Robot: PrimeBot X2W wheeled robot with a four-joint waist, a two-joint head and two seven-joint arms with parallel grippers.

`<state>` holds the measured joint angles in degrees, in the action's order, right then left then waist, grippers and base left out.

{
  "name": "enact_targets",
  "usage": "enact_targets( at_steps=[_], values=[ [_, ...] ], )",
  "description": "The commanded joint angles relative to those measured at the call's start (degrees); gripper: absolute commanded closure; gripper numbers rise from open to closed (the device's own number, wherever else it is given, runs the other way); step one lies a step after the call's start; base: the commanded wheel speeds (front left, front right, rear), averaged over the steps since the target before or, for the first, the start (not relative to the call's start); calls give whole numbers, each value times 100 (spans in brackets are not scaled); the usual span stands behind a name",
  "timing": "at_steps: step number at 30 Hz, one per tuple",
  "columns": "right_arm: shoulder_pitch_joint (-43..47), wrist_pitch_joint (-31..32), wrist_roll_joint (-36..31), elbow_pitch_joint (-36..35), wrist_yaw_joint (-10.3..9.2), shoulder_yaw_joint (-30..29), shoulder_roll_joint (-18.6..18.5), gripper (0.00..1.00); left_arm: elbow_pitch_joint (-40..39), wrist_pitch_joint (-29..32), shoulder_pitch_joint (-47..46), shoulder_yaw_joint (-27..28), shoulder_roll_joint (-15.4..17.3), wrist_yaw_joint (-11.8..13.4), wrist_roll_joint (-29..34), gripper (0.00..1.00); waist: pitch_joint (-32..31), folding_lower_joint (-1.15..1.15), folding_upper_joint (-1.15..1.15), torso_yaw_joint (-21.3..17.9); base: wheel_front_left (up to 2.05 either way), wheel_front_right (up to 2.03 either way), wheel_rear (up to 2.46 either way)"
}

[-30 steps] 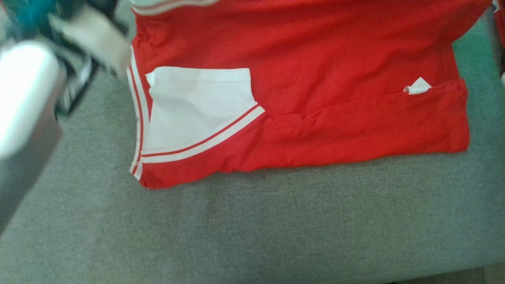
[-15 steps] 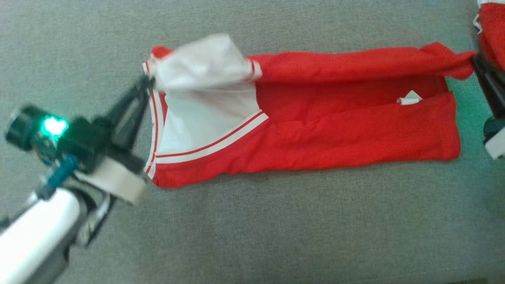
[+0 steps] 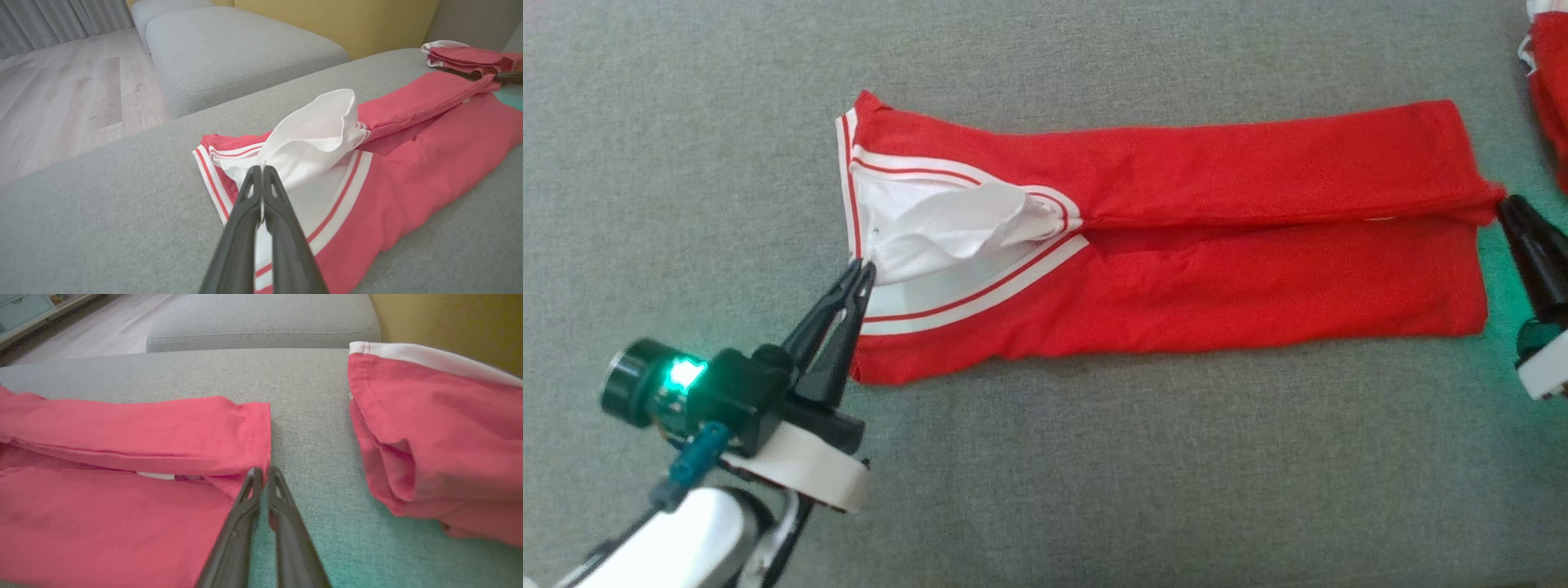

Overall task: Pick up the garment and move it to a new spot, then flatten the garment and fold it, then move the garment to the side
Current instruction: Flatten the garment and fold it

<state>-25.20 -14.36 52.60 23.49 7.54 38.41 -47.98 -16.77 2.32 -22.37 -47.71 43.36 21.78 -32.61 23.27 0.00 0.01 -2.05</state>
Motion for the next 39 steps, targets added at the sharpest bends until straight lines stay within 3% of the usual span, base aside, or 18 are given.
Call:
enact_targets(
  at_steps=[1,6,11,15,19,22,34,36,37,38,39],
  values=[
    [264,-63,-74,-5,-5,-242,-22,0,-55,-123,-17,259,36,95,-66,0,15,0,-1,-3,0,0,0],
    [808,-63,-344,-23,-5,-1487,609,0,429,-798,216,308,-582,505,1,0,-66,0,-1,101,0,0,0],
    [1626,-63,-913,-359,-5,-2914,1476,0,978,-1629,454,492,-1405,1135,331,0,-242,0,-1,290,0,0,0],
    [1971,-63,-1312,-525,-5,-3522,1995,0,1026,-1726,626,739,-2003,1324,877,0,-374,0,-1,457,0,0,0],
    [1895,-63,-1525,-369,-5,-3817,2226,0,934,-1730,916,922,-2436,1255,1500,0,-470,0,-1,626,0,0,0],
    [1635,-28,-1629,48,-5,-3865,2277,0,992,-1731,1158,1050,-2743,972,1793,0,-537,0,-1,786,0,0,0],
    [1152,476,-1470,1233,-5,-3627,2576,0,1100,-1732,1433,1479,-3212,303,2249,0,-652,0,-1,947,0,0,0],
    [1114,555,-1408,1341,-5,-3573,2644,12,1094,-1732,1477,1579,-3264,228,2303,0,-672,0,-1,933,0,0,0],
    [1095,593,-1372,1373,-5,-3532,2674,48,1092,-1732,1499,1623,-3288,192,2330,0,-678,0,-1,923,0,0,0],
    [1078,629,-1335,1397,-5,-3485,2696,71,1090,-1732,1519,1664,-3314,157,2358,0,-685,0,-1,912,0,0,0],
    [1068,651,-1298,1407,-5,-3438,2709,100,1089,-1732,1541,1702,-3343,120,2379,0,-693,0,-1,901,0,0,0]
  ],
)
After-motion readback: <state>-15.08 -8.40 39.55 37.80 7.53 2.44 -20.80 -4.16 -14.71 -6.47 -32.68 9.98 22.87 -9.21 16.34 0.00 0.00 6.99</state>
